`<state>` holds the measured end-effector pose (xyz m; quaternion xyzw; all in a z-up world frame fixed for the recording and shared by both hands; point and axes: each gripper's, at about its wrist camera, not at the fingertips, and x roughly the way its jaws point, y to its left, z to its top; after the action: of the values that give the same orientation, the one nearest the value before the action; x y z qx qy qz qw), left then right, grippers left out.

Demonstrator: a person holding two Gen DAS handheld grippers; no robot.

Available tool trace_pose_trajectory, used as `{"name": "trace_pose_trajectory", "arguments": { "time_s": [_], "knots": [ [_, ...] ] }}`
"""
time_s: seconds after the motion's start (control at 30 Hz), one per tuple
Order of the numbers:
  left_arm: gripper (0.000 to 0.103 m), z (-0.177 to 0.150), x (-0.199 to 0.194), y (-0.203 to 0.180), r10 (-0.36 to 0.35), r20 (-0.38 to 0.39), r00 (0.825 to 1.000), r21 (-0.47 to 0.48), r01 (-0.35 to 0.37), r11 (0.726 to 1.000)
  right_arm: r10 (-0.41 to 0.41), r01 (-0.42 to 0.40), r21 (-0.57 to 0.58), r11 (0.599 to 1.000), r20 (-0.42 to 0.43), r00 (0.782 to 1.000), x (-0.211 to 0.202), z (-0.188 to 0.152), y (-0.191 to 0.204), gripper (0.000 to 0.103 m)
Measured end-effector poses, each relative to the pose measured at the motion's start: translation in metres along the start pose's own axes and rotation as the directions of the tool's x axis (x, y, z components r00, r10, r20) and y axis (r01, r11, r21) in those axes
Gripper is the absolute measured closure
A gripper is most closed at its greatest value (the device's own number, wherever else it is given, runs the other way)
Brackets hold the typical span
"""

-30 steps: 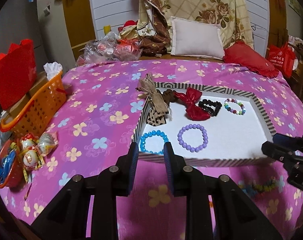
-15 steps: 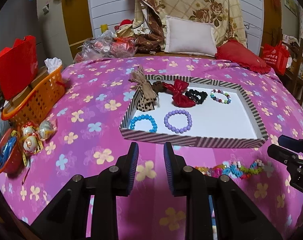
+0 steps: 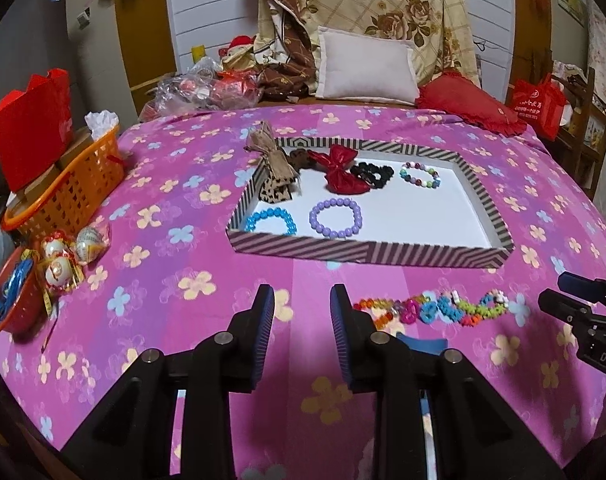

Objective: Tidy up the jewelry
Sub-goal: 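Withdraw both open tools toward the blue claw clip and pastel bracelets, then grasp the blue claw clip with the left tool while the right tool grasps a pastel bracelet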

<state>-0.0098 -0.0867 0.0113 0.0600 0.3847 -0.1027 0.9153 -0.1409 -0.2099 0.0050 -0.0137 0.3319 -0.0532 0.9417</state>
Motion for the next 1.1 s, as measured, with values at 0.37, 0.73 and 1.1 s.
{"name": "trace_pose_trajectory", "arguments": {
  "time_s": [0.37, 0.73, 1.1],
  "knots": [
    [0.068, -0.018, -0.004, -0.001, -0.066, -0.066, 0.996, 0.003, 0.067, 0.998, 0.0, 0.001, 0.013, 1.0, -0.051, 0.999, 0.005, -0.023, -0.015, 0.053],
    [0.066, -0.024, 0.004, -0.021, -0.135, -0.124, 0.983, 0.029, 0.139, 0.99, 0.013, -0.012, 0.016, 1.0, -0.091, 0.996, 0.032, -0.02, -0.012, 0.053],
    [0.065, -0.03, 0.026, -0.032, -0.188, -0.202, 0.961, 0.046, 0.201, 0.978, 0.015, -0.017, -0.015, 1.0, -0.105, 0.994, 0.069, -0.006, -0.009, 0.053]
  ]
}}
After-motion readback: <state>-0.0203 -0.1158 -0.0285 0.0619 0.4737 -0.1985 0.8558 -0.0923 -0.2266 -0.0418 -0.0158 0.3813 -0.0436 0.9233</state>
